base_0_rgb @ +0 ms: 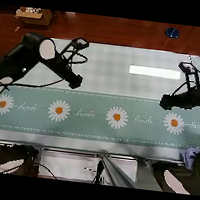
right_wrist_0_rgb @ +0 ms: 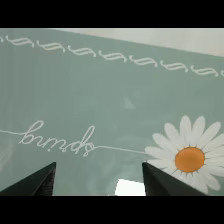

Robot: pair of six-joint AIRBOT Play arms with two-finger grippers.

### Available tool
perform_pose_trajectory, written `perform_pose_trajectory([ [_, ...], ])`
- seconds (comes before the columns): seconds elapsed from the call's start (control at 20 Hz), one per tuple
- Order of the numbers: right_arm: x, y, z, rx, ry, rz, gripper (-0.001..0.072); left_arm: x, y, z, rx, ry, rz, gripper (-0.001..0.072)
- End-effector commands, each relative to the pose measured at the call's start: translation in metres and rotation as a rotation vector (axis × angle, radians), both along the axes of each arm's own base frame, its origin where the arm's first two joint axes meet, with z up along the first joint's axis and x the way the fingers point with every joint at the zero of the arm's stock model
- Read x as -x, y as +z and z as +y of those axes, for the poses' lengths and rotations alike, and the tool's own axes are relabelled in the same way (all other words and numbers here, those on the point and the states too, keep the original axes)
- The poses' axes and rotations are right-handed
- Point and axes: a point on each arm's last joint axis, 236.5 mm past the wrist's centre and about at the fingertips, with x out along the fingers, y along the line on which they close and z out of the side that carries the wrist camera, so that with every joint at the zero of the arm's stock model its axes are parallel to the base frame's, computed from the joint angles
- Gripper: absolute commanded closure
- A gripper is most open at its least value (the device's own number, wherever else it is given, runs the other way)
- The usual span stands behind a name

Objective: Fold the shirts.

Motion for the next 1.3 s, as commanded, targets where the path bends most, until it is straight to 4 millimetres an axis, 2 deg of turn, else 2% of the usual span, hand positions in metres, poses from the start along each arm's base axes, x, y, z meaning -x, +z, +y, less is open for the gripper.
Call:
perform_pose_trajectory([
  [0.0, 0.022, -0.006, 0.005, 0.024, 0.028, 0.097, 0.0111, 0.008, -0.002, -0.008, -0.051, -0.027, -0.011, -0.0013],
  [0.2, 0.022, -0.006, 0.005, 0.023, 0.027, 0.101, 0.0112, 0.003, -0.003, -0.002, -0.057, -0.016, -0.016, -0.0013],
  [0.9, 0.021, -0.006, 0.004, 0.027, 0.027, 0.097, 0.0116, 0.003, -0.019, -0.003, -0.077, -0.017, 0.02, -0.0013],
  [1.25, 0.021, -0.006, 0.004, 0.027, 0.027, 0.097, 0.0116, 0.003, -0.02, -0.003, -0.077, -0.017, 0.021, -0.0013],
])
